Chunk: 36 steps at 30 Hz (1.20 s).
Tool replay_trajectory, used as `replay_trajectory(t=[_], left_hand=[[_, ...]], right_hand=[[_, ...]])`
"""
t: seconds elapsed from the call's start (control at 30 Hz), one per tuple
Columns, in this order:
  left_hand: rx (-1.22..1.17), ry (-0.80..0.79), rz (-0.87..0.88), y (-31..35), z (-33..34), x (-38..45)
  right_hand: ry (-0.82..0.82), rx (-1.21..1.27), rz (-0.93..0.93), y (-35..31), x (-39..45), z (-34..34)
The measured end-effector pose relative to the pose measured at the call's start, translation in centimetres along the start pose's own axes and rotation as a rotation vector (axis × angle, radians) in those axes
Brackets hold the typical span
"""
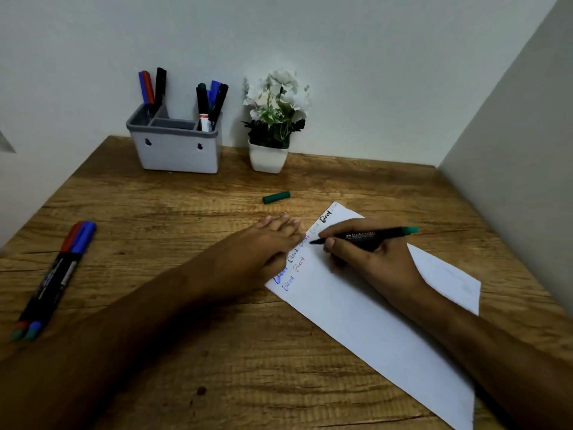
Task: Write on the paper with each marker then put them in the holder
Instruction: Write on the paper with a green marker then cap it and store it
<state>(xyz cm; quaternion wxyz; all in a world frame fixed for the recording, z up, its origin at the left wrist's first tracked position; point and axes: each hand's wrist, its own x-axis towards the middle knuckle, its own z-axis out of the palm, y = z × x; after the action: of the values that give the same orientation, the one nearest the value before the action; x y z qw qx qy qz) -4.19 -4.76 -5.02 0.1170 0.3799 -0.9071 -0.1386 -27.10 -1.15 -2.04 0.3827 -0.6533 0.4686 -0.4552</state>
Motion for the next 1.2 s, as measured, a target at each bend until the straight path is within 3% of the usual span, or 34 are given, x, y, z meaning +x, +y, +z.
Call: replay_trajectory(t=[0.4, 1.2], left_hand=[[-0.006, 0.007, 0.015, 0.1, -0.3, -0.2], [-0.003, 0.004, 0.006, 0.5, -0.4, -0.3]], right_hand=[[0.039, -0.222, -0.036, -0.1, 0.2, 1.7], [0.025, -0.257, -0.026, -0.1, 0.4, 1.7]])
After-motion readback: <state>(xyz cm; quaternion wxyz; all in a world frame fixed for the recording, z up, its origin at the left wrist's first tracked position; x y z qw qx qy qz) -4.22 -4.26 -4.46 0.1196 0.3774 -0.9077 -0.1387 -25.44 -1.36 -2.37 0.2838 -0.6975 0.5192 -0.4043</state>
